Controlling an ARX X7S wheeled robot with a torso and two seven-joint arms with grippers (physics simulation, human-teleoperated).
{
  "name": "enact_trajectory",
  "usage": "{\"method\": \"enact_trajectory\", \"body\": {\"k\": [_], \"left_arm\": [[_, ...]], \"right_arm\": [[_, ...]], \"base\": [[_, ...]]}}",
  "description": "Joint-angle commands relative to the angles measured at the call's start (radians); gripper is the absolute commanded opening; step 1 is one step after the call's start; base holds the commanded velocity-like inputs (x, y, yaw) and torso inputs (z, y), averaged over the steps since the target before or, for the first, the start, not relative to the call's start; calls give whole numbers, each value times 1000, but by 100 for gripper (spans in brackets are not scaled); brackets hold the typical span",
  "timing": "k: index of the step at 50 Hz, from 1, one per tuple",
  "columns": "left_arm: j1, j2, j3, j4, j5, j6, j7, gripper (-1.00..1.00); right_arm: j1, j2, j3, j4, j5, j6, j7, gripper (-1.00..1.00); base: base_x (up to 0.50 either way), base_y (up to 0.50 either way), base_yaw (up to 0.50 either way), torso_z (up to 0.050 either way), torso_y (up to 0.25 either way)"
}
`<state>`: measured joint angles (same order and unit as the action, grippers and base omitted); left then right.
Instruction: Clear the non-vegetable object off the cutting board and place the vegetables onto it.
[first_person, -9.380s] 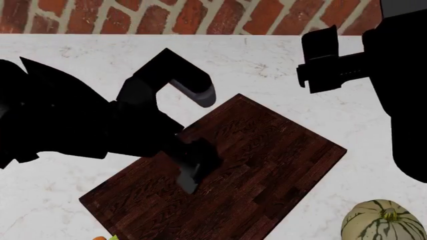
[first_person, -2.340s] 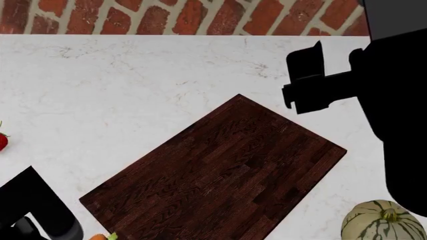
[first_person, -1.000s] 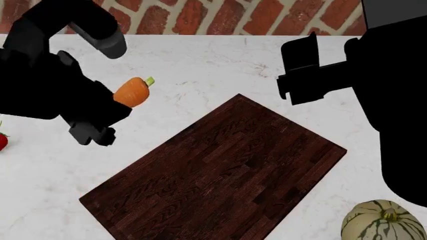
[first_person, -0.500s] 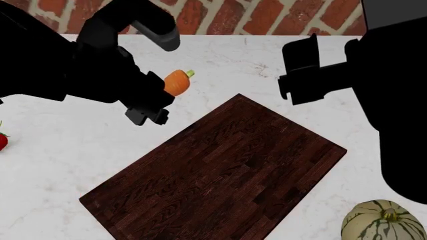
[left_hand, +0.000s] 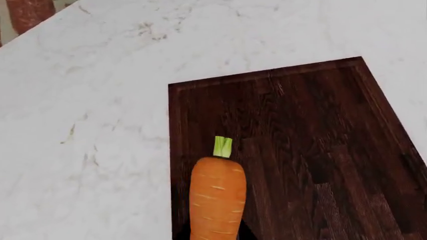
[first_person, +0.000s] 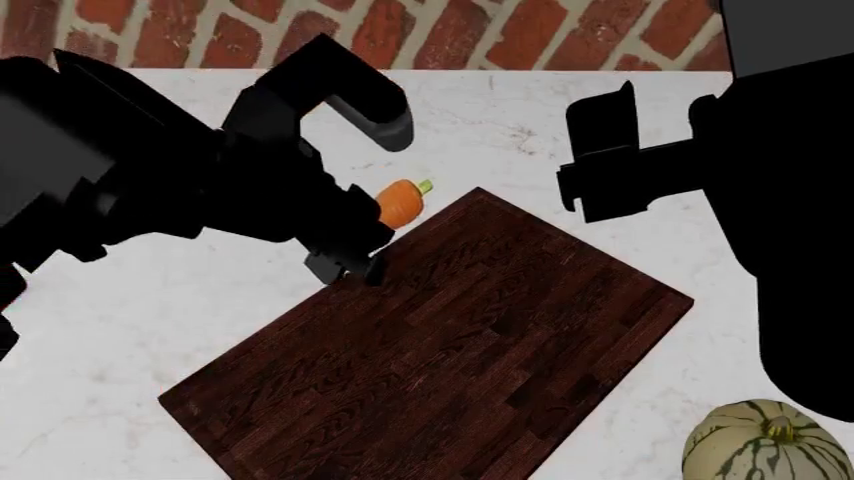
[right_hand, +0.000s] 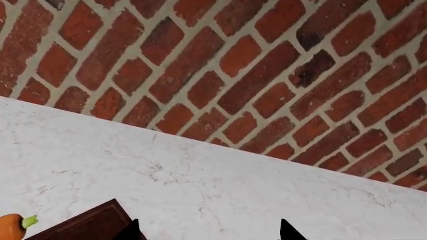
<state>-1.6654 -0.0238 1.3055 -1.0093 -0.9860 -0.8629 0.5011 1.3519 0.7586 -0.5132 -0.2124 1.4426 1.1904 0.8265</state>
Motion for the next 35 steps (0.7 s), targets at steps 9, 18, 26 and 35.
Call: {"method": "enact_trajectory", "body": {"k": [9, 18, 26, 35], "left_arm": [[30, 23, 98, -18, -105, 45, -27, -100], [55, 17, 111, -3, -117, 51, -40, -100], [57, 8, 110, 21, -130, 37, -54, 100], [40, -19, 98, 74, -144, 18, -84, 100]], "right_arm": [[-1, 5, 1, 1, 6, -9, 0, 100], [-5, 11, 2, -7, 15, -9, 11, 100], [-8, 15, 2, -11, 21, -11, 15, 100], [-10, 21, 4, -16, 25, -14, 17, 100]], "base": [[0, 0, 0, 0, 0], [0, 0, 0, 0, 0], [0, 0, 0, 0, 0], [0, 0, 0, 0, 0]]}}
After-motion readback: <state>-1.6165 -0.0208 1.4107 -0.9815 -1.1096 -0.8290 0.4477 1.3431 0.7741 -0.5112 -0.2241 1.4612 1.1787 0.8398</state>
